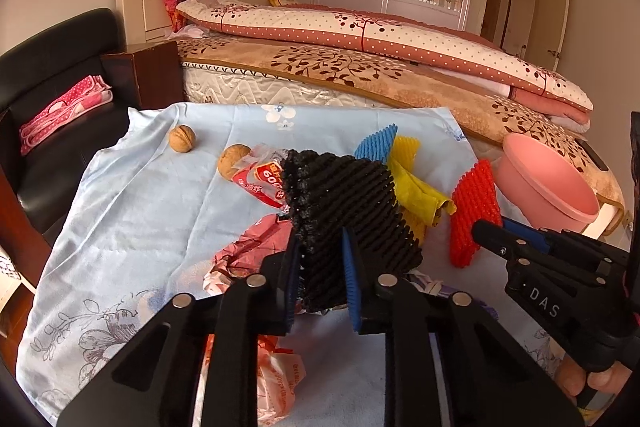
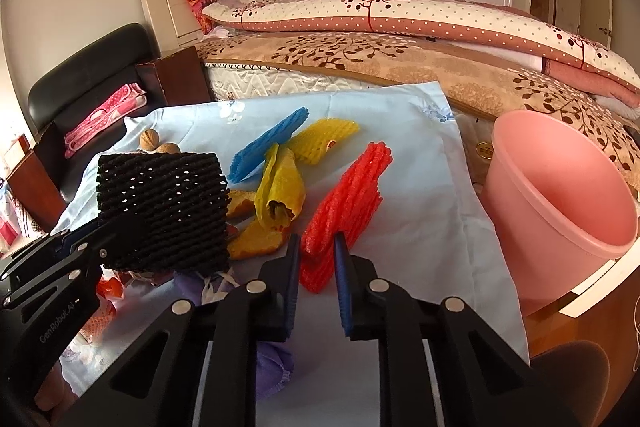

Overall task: Collect trash
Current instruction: 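Grasp the black foam mesh net with the left tool while the right tool grasps the red foam net, then carry both foam nets over the pink bucket and open both tools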

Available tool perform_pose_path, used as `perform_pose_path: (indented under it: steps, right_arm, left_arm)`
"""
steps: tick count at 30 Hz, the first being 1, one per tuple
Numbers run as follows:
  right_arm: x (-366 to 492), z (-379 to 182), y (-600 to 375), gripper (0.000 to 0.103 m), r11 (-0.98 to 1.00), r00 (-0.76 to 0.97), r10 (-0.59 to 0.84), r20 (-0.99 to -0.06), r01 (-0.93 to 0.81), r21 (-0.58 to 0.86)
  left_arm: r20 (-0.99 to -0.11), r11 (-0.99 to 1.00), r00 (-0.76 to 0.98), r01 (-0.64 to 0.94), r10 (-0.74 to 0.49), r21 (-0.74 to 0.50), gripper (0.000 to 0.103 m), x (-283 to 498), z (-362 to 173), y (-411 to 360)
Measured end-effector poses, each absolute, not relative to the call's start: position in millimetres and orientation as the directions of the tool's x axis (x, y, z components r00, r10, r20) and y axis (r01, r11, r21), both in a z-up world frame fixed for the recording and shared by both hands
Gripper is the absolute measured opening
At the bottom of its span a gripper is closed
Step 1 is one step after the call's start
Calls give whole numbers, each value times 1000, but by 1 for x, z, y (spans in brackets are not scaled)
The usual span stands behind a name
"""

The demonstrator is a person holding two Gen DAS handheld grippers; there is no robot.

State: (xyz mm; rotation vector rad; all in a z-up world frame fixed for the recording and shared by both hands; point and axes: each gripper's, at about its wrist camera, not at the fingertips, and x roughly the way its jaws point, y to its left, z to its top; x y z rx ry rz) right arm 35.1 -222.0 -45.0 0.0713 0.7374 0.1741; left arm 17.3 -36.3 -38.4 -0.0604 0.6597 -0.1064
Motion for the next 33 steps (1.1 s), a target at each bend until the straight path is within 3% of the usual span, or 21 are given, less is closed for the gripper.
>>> perform_pose_path:
  steps: [7,19,33]
  right_arm:
    - [32,-42,-232,11,981,740,190,-645,-120,151]
    - [22,-24,-266,11,976,787,180,-590,-69,204]
    - [22,0,-337,11,975,843,45,-536,80,208]
  left_arm:
    - [-586,992,801,77,-123,-103,12,13,-33,-37]
    - [-514,983,839,131,-178,-127,11,7,-3,-48]
    - [-471,951,828,291,-305,-104,11,33,25,-123]
